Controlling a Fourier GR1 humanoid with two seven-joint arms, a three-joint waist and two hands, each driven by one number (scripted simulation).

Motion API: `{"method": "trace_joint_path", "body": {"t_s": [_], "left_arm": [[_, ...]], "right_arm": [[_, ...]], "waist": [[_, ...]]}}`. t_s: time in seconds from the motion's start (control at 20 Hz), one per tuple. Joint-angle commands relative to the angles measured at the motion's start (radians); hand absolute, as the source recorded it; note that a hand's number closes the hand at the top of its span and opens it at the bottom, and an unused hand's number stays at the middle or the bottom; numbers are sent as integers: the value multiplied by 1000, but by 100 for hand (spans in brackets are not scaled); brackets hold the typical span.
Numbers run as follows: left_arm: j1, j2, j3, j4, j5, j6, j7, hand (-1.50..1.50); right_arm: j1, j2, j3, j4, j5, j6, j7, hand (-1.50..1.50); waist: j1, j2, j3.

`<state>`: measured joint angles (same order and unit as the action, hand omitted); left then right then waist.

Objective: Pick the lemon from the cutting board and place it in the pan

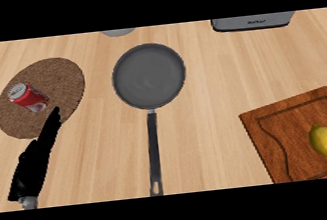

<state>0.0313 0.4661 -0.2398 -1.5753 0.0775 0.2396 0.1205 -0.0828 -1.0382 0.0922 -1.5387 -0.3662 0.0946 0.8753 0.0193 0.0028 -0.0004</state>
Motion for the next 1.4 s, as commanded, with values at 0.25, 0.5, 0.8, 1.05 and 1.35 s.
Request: {"method": "trace_joint_path", "body": {"t_s": [0.25, 0.5, 0.8, 1.05, 1.35], "left_arm": [[24, -8, 48, -12, 1, -40, 1, 0], [34, -69, 20, -6, -76, -6, -9, 0], [29, -84, 21, -43, -105, -3, 29, 0], [61, -103, 12, -75, -124, -14, 49, 0], [16, -45, 120, -11, -61, -113, 8, 0]], "right_arm": [[-118, 43, 79, 20, 3, 166, 214, -150], [-206, 118, 86, 124, 37, 209, 222, -150], [-200, 173, 157, 142, 98, 176, 255, -150], [-202, 169, 144, 145, 94, 209, 279, -150], [-201, 208, 170, 225, 130, 219, 252, -150]], "waist": [[-10, -3, 0], [-10, -2, 0], [-13, -2, 0], [-14, -4, 0], [-11, -2, 0]]}}
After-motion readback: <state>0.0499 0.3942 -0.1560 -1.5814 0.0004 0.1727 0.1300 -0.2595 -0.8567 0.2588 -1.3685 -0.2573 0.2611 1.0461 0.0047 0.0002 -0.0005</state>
